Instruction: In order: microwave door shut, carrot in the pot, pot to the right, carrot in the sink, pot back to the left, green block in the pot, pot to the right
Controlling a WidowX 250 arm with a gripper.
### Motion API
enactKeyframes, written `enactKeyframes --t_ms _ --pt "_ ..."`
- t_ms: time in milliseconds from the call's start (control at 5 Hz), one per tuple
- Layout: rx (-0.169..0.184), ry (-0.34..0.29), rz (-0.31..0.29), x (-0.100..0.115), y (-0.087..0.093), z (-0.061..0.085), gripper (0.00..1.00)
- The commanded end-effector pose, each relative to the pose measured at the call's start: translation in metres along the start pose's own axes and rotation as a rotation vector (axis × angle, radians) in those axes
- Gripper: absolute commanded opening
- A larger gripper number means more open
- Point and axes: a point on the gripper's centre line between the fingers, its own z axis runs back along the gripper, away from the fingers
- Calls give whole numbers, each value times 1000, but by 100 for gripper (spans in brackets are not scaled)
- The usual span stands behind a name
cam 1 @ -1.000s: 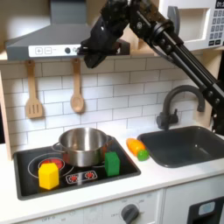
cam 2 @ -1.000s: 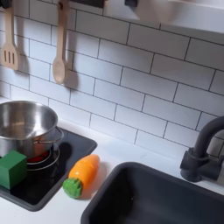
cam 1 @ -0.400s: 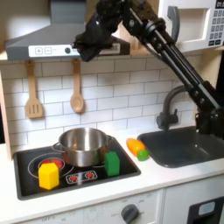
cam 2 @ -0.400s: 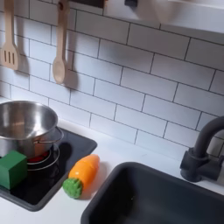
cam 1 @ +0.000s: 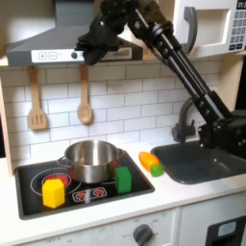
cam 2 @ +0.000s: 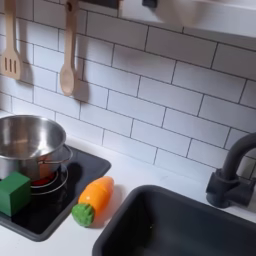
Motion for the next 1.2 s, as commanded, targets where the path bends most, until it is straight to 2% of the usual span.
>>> enactKeyframes --t_ms 0,400,600,800,1000 --pt "-14 7 -12 4 -6 -6 0" --pt "-3 1 -10 7 -3 -3 0" --pt "7 2 -16 5 -1 3 0" --pt "1 38 -14 -6 -1 3 0" --pt "-20 67 -27 -18 -14 7 0"
